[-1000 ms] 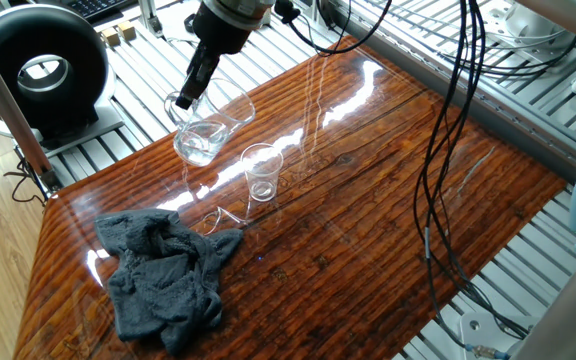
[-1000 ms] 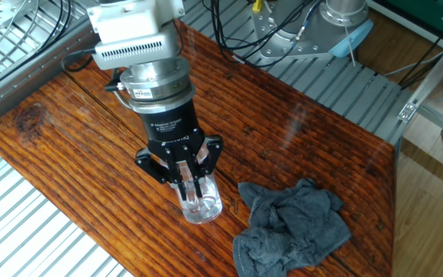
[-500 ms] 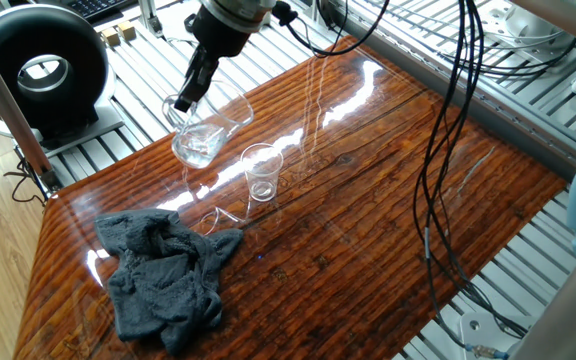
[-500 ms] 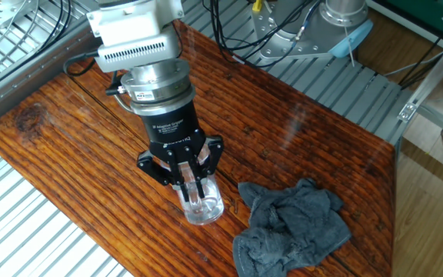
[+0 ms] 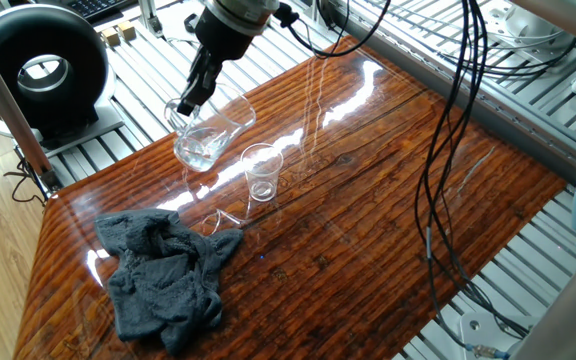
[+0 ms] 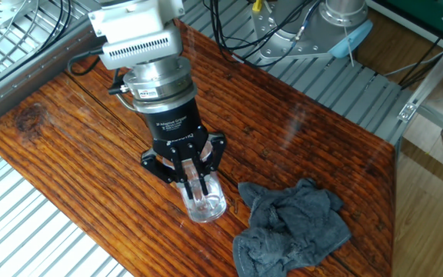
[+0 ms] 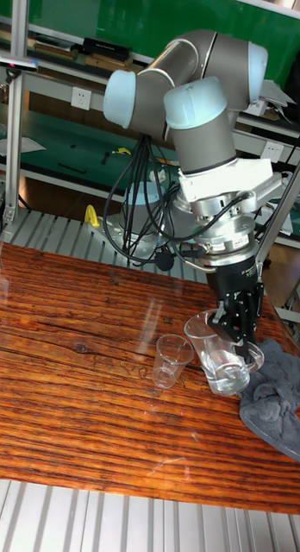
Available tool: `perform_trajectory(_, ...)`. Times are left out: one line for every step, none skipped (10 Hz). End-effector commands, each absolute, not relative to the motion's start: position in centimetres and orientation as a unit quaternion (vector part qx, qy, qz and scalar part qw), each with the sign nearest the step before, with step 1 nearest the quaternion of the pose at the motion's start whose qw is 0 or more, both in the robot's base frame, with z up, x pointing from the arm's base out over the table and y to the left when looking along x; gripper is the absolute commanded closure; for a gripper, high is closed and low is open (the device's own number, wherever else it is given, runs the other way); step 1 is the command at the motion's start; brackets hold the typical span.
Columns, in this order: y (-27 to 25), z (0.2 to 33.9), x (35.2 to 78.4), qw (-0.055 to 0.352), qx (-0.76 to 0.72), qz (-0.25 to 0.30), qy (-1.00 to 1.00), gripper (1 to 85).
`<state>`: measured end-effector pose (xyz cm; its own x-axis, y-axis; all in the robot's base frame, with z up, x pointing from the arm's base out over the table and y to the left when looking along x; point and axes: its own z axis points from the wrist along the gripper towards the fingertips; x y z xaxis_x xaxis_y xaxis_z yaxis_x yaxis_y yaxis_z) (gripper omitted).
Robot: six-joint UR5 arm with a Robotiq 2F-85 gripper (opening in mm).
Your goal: Pour the water from one cup into another empty cup
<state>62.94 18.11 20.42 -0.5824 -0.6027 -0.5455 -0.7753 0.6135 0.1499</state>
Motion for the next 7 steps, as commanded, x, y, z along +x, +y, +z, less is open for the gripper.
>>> perform_trajectory(18.6, 20.0, 63.5, 0.244, -0.393, 0.197, 0.864, 84.7)
perform_trajectory(19.3, 20.1, 63.7, 0.254, -0.391, 0.211, 0.859, 84.7)
perform_trajectory(19.8, 20.5, 64.0, 0.263, -0.389, 0.219, 0.855, 84.7)
perform_trajectory(19.9, 20.6, 64.0, 0.266, -0.391, 0.221, 0.853, 84.7)
perform_trajectory(19.8, 20.4, 63.9, 0.263, -0.395, 0.217, 0.853, 84.7)
perform_trajectory(19.7, 20.5, 64.0, 0.265, -0.397, 0.214, 0.852, 84.7)
perform_trajectory(20.1, 20.7, 64.0, 0.268, -0.397, 0.223, 0.849, 84.7)
